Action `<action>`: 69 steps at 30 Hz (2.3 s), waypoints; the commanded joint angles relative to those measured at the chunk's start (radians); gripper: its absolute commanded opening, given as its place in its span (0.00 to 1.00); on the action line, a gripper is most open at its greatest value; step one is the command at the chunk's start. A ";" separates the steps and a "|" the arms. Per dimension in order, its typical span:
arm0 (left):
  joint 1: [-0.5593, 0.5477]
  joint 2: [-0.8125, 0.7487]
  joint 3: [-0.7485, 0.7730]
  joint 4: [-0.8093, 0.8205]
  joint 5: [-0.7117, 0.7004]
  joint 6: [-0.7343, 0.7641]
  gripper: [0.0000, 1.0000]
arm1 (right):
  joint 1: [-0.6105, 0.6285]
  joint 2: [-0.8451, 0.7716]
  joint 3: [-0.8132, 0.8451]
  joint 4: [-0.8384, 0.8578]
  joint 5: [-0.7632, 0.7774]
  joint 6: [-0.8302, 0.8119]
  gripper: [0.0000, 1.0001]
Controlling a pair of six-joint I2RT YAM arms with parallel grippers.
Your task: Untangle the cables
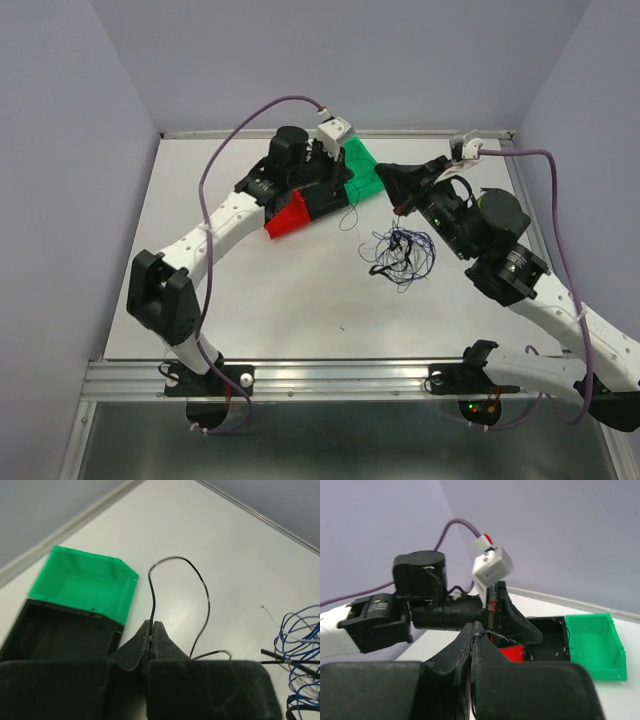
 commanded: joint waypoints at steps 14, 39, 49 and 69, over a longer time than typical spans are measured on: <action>0.025 -0.022 -0.213 0.299 0.253 -0.116 0.70 | 0.006 -0.030 -0.083 -0.139 0.308 0.070 0.01; -0.173 -0.300 -0.613 0.670 0.334 0.152 0.69 | 0.005 0.087 -0.066 -0.139 0.445 0.129 0.00; -0.193 -0.168 -0.526 0.722 0.265 0.108 0.63 | 0.006 0.148 -0.031 -0.136 0.356 0.181 0.00; -0.243 0.087 -0.419 0.711 0.156 0.085 0.41 | 0.006 0.081 0.049 -0.132 0.342 0.202 0.01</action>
